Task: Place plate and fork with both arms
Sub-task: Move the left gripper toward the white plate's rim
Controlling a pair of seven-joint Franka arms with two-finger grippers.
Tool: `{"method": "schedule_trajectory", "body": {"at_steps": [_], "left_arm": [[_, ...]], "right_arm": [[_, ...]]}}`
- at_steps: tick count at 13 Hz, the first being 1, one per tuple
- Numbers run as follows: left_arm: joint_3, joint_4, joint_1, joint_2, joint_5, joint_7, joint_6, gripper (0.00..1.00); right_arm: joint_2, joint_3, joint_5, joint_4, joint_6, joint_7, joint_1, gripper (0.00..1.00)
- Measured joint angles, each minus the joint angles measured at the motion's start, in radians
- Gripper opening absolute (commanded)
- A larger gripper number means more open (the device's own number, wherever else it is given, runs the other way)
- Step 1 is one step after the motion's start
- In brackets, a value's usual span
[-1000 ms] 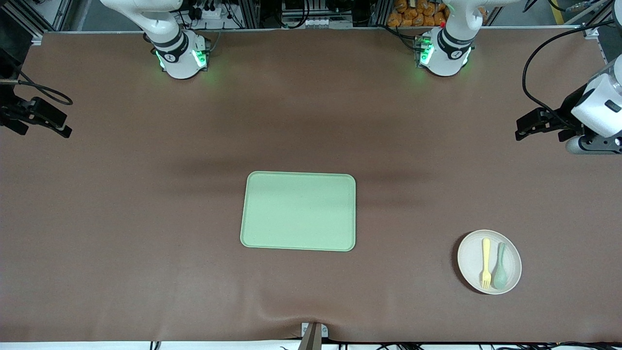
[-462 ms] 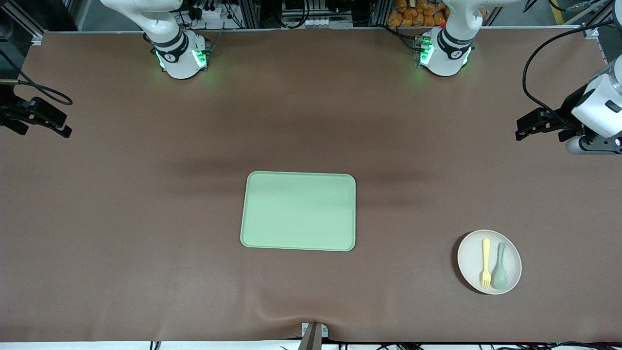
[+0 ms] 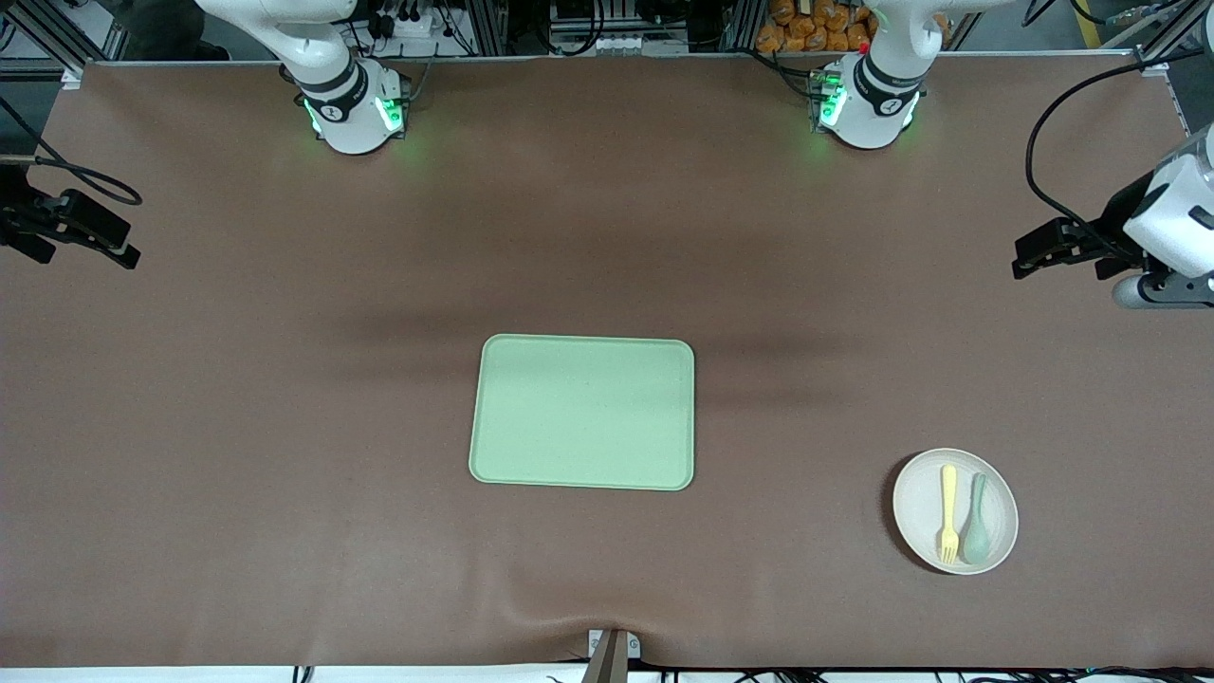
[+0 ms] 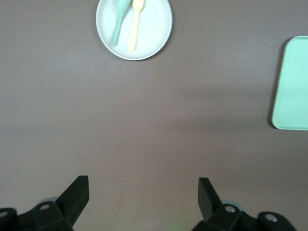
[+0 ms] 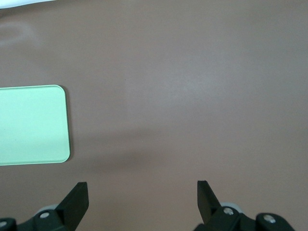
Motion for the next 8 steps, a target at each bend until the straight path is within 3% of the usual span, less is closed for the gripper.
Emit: {"method": "schedule_trajectory", "body": {"at_steps": [4,8], "left_arm": [[0.006,0.059,0.072,0.097,0.035,0.004,0.034,1.00],[0.008,0.106,0.122,0.255,0.060,0.004,0.185,1.00]], "right_arm": [[0.000,0.000,0.000,0.000,0.000,0.000,0.000,1.00],[0.000,0.000,0.000,0.000,0.000,0.000,0.000,1.00]]}}
